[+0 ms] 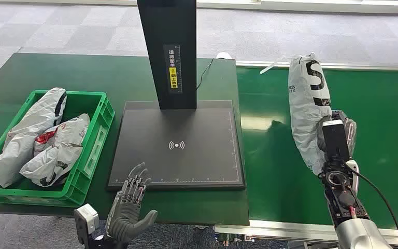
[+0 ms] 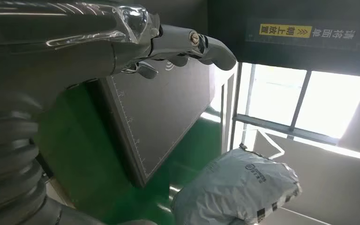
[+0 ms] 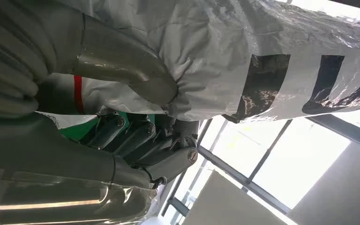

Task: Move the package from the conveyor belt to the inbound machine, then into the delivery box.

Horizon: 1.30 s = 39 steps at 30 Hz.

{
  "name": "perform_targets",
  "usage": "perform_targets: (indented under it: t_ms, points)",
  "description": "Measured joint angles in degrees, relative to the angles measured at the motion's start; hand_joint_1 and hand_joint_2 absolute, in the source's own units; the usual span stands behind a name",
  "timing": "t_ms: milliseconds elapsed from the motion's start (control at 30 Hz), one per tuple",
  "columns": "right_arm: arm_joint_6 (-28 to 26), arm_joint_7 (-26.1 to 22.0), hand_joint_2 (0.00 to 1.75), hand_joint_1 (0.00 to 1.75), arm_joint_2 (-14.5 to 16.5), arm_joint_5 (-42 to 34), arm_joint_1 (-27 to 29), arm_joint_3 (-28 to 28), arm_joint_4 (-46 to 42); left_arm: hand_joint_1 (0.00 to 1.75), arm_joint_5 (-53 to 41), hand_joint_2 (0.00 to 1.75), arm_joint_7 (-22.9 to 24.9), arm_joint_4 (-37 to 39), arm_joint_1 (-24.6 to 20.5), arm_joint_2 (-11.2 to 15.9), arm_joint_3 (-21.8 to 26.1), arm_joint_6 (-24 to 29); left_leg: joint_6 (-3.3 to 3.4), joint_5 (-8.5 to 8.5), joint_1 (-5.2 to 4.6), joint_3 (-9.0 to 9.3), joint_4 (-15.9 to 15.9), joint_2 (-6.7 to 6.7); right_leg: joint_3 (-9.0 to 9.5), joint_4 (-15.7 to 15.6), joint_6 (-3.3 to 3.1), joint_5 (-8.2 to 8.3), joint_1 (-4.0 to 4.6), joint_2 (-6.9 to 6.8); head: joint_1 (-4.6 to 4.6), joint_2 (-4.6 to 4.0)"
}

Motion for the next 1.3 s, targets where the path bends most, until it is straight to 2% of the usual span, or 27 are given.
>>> perform_targets:
  t_ms: [200, 367, 500, 833, 967, 1133, 1167, 1267, 1300]
  points:
    - [0.9, 0.9, 1.75, 1.75, 1.5, -2.0, 0.2, 0.0, -6.0, 0.00, -0.1, 1.75, 0.0, 0.0, 0.0, 0.0, -0.1, 0.0, 0.00, 0.01, 0.00, -0.06, 0.0, 0.01, -0.04, 0.0, 0.00, 0.00, 0.00, 0.00, 0.02, 0.00]
    - [1.9, 1.5, 1.75, 1.75, 2.5, -2.4, 0.0, 0.5, -7.8, 0.00, -0.1, 1.75, 0.0, 0.0, -0.1, 0.0, -0.2, 0.0, 0.00, 0.01, 0.00, -0.06, 0.0, 0.03, -0.06, 0.0, 0.00, 0.00, 0.00, 0.02, 0.01, 0.00]
    - [9.5, 5.6, 1.75, 1.75, 9.7, -0.5, -3.8, 10.4, -8.5, 0.00, -0.7, 1.75, 0.0, 0.1, -1.1, 0.1, -1.1, 0.4, -0.05, 0.05, 0.02, -0.07, 0.0, 0.12, -0.14, 0.1, -0.02, 0.01, 0.01, 0.06, 0.01, 0.00]
    - [18.7, 10.0, 1.75, 1.75, 21.3, 2.6, -10.9, 26.1, 5.0, 0.00, -2.1, 1.75, 0.8, -0.3, -1.8, 0.1, -1.4, 2.3, -0.10, 0.10, 0.05, -0.13, 0.0, 0.09, -0.25, 0.2, -0.04, -0.01, 0.03, 0.06, 0.00, 0.00]
    - [22.0, 13.8, 1.75, 1.75, 24.9, 2.2, -11.4, 29.9, 9.1, 0.00, -2.2, 1.75, 1.6, -1.7, -1.5, 0.1, -0.9, 3.0, -0.10, 0.10, 0.05, -0.16, 0.0, 0.09, -0.26, 0.2, -0.05, -0.01, 0.03, 0.05, 0.01, 0.00]
    - [24.5, 18.3, 1.75, 1.75, 27.5, 1.4, -11.5, 32.7, 12.6, 0.00, -2.5, 1.75, 2.3, -3.2, -0.5, 0.3, -0.5, 3.3, -0.10, 0.09, 0.04, -0.16, 0.0, 0.08, -0.27, 0.2, -0.05, -0.01, 0.02, 0.05, 0.02, 0.00]
    - [25.0, 18.9, 1.75, 1.68, 27.8, 1.3, -11.5, 33.1, 13.2, 0.00, -2.6, 1.75, 2.4, -3.4, -0.3, 0.4, -0.4, 3.4, -0.10, 0.09, 0.04, -0.16, 0.0, 0.08, -0.27, 0.2, -0.05, -0.01, 0.02, 0.05, 0.01, 0.00]
    - [25.5, 19.7, 1.75, 0.37, 28.4, 1.2, -11.6, 34.0, 14.6, 0.00, -2.7, 1.75, 2.4, -3.7, 0.1, 0.5, -0.3, 3.6, -0.10, 0.09, 0.04, -0.16, 0.0, 0.08, -0.27, 0.2, -0.05, -0.01, 0.02, 0.04, 0.00, 0.00]
    - [25.5, 19.8, 1.75, 0.00, 28.5, 1.2, -11.7, 34.3, 14.9, 0.00, -2.8, 1.75, 2.4, -3.8, 0.2, 0.6, -0.3, 3.7, -0.10, 0.09, 0.04, -0.16, 0.0, 0.08, -0.27, 0.2, -0.05, -0.01, 0.02, 0.04, 0.01, 0.00]
